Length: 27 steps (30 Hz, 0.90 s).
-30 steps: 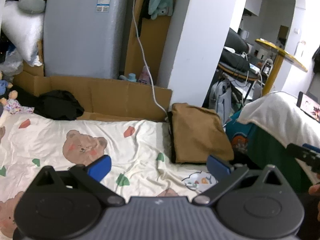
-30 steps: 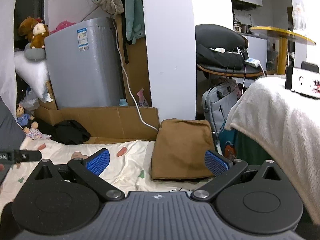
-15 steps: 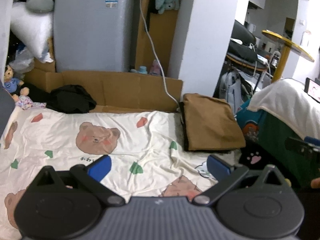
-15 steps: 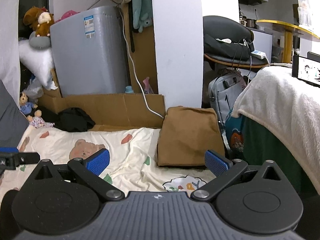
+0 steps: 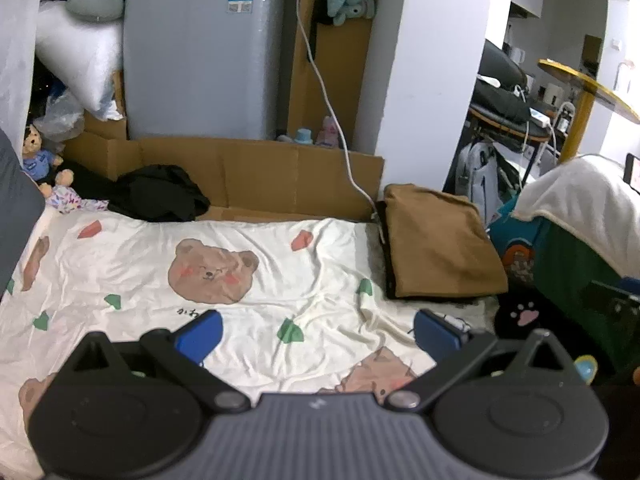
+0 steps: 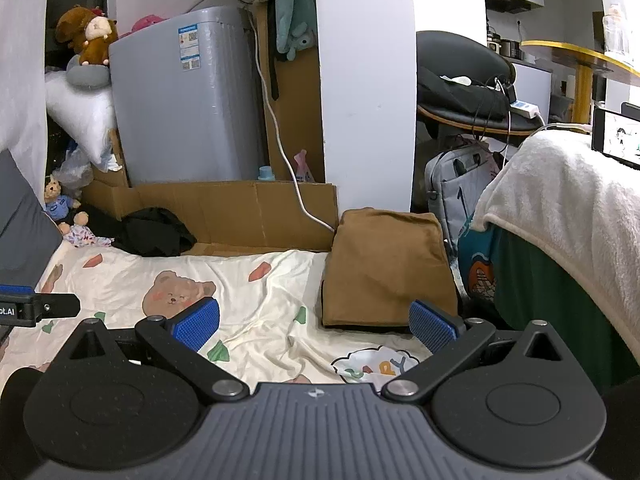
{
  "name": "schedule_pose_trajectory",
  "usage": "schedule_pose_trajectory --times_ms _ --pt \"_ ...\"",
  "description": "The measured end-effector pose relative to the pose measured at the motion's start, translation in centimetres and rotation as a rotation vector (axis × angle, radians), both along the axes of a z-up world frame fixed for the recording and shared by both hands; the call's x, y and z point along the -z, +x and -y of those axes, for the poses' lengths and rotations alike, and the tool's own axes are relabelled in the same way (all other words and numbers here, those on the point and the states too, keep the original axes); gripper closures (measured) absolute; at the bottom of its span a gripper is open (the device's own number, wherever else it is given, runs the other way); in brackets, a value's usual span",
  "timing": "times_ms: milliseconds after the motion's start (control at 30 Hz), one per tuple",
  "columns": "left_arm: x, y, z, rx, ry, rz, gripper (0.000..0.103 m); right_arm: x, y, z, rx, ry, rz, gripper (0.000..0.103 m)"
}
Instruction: Fold clothes
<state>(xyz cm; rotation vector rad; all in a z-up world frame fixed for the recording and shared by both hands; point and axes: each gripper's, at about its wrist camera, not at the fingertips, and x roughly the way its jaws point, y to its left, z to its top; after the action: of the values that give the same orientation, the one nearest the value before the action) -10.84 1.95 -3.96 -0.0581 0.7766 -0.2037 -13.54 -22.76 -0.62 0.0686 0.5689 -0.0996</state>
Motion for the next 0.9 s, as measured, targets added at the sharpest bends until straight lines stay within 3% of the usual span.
schedule_pose_trajectory --times_ms 733,900 --pt "0.4 0.1 -0.7 -0.012 0.022 0.001 0.0 -0.1 -0.4 -0.9 -0.021 -0.031 0.015 0.0" --pt "0.9 1.7 -3.5 0.029 0.021 0.001 0.0 -0.1 -0.5 -0.8 -0.011 -0.034 0.024 0.0"
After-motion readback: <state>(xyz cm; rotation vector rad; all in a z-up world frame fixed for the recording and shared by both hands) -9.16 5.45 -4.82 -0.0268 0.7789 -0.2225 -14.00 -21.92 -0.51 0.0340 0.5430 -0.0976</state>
